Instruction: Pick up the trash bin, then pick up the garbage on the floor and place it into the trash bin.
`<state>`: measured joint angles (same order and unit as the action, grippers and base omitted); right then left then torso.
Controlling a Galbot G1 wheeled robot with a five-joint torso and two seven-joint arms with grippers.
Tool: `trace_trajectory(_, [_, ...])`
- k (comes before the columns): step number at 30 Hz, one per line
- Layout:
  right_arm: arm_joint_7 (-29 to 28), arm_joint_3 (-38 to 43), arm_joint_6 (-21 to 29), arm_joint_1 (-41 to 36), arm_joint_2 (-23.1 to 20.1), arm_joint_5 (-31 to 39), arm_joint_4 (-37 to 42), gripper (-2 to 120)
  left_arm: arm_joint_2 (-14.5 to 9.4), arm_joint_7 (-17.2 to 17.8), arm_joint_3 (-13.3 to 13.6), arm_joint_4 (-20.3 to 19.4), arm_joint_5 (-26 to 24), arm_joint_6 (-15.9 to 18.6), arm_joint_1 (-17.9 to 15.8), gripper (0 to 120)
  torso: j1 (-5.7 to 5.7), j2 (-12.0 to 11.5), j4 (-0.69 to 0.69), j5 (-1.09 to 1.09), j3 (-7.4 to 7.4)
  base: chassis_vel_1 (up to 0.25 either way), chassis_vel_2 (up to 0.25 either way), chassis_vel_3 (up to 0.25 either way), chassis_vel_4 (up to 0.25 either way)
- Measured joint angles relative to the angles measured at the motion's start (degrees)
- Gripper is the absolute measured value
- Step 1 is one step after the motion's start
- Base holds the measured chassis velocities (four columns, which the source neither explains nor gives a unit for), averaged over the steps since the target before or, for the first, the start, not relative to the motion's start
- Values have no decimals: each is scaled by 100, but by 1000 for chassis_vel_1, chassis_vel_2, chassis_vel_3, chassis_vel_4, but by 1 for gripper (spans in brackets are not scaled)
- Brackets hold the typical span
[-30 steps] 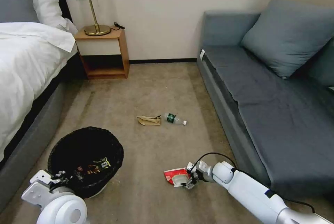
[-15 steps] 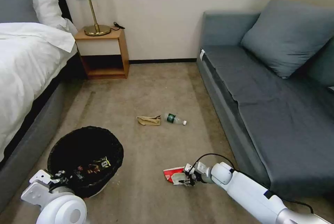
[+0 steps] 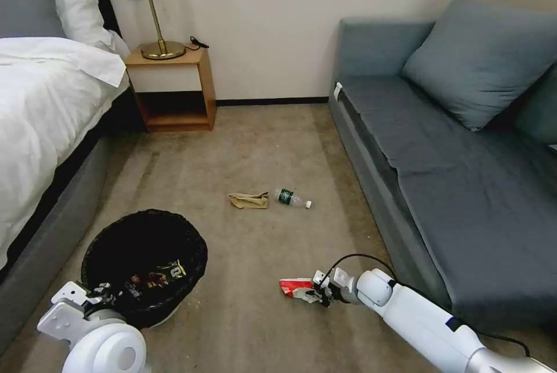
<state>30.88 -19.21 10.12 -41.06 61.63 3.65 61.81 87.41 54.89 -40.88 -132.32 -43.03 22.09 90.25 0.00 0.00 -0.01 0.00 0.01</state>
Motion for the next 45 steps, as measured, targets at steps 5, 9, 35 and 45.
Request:
trace_trajectory(5, [4,277,-9,-42,-44,112,180,0,3,-2,19,7,0,0,-3,0,0,0,0,0,0,0,0,0,0])
trace_trajectory(9, [18,487,-2,-62,-81,211,410,0,2,-3,27,8,0,0,-6,0,0,0,0,0,0,0,0,0,0])
trace_trajectory(35, [-194,590,922,763,278,1642,3714,0,88,-2,187,-46,76,2,24,0,0,0,1,-2,-1,0,0,0,0])
trace_trajectory(45, [-387,-549,1158,1406,863,1874,3727,0,126,-2,203,-19,135,-2,32,0,0,0,1,-2,-1,0,0,0,0])
